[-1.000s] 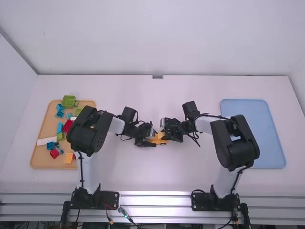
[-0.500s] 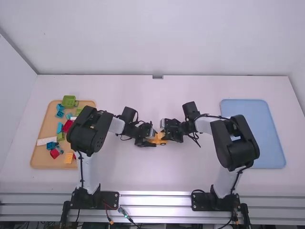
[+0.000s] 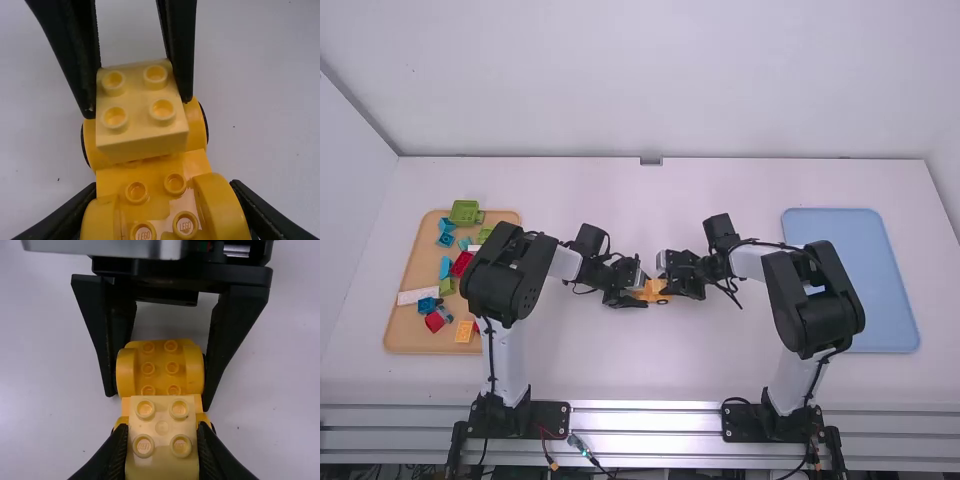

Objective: Assemble lego blocks to make yellow taxi

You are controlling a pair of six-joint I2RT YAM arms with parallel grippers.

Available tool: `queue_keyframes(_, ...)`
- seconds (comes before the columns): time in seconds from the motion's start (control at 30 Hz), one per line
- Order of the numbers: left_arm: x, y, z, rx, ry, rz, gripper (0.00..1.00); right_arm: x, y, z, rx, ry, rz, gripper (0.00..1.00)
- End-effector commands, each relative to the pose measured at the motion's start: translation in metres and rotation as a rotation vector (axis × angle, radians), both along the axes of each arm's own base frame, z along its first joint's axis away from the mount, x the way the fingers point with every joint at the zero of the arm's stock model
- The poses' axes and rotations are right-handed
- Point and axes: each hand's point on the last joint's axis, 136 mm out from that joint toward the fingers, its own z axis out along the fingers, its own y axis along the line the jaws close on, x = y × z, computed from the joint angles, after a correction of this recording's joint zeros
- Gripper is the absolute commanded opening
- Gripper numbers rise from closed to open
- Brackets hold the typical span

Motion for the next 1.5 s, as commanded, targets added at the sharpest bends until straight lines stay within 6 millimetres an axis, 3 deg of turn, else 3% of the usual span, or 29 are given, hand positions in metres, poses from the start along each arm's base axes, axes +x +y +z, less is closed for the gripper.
queue_keyframes(0.0,-0.003,0.01,-0.021,0.083,0.008,0.022,0.32,-0.006,-0.001,-0.006,-0.007,0.025,0.001,0.0)
queue_keyframes(0.07,-0.004,0.01,-0.021,0.083,0.008,0.022,0.32,-0.005,-0.001,-0.006,-0.006,0.021,0.002,0.02)
queue_keyframes(0.17,-0.003,0.01,-0.021,0.083,0.008,0.022,0.32,-0.005,-0.001,-0.005,-0.003,0.022,0.002,0.24)
queue_keyframes(0.23,-0.003,0.01,-0.021,0.083,0.007,0.022,0.33,-0.005,0.0,-0.004,0.006,0.023,0.005,0.47)
queue_keyframes(0.3,-0.003,0.01,-0.021,0.083,0.007,0.022,0.33,-0.003,0.0,-0.002,0.007,0.019,0.004,0.56)
queue_keyframes(0.43,-0.003,0.01,-0.021,0.083,0.007,0.022,0.33,0.004,0.005,0.016,0.052,0.015,0.009,0.58)
queue_keyframes(0.57,-0.003,0.01,-0.021,0.083,0.007,0.022,0.33,0.016,0.007,0.046,0.127,0.005,0.004,0.58)
queue_keyframes(0.7,-0.003,0.01,-0.021,0.083,0.007,0.022,0.33,0.025,0.003,0.063,0.172,0.008,-0.023,0.67)
queue_keyframes(0.77,-0.003,0.01,-0.021,0.083,0.007,0.022,0.33,0.025,0.002,0.061,0.166,0.023,-0.036,0.63)
queue_keyframes(0.8,-0.003,0.01,-0.021,0.083,0.007,0.022,0.33,0.025,0.001,0.059,0.16,0.026,-0.038,0.55)
queue_keyframes(0.83,-0.003,0.01,-0.021,0.083,0.007,0.022,0.33,0.022,0.002,0.056,0.148,0.03,-0.035,0.27)
queue_keyframes(0.87,-0.003,0.01,-0.021,0.083,0.007,0.022,0.33,0.021,0.002,0.054,0.143,0.03,-0.034,0.23)
queue_keyframes(0.9,-0.003,0.01,-0.021,0.083,0.006,0.022,0.32,0.017,0.002,0.048,0.117,0.019,-0.02,0.06)
queue_keyframes(0.93,-0.003,0.01,-0.021,0.083,0.007,0.022,0.32,0.013,0.003,0.042,0.094,0.004,-0.003,0.0)
queue_keyframes(1.17,-0.003,0.01,-0.021,0.083,0.006,0.022,0.32,-0.011,0.005,0.011,-0.039,-0.09,0.114,0.0)
queue_keyframes(1.47,-0.003,0.01,-0.021,0.083,0.007,0.022,0.31,0.005,0.01,-0.001,-0.068,-0.076,-0.042,0.0)
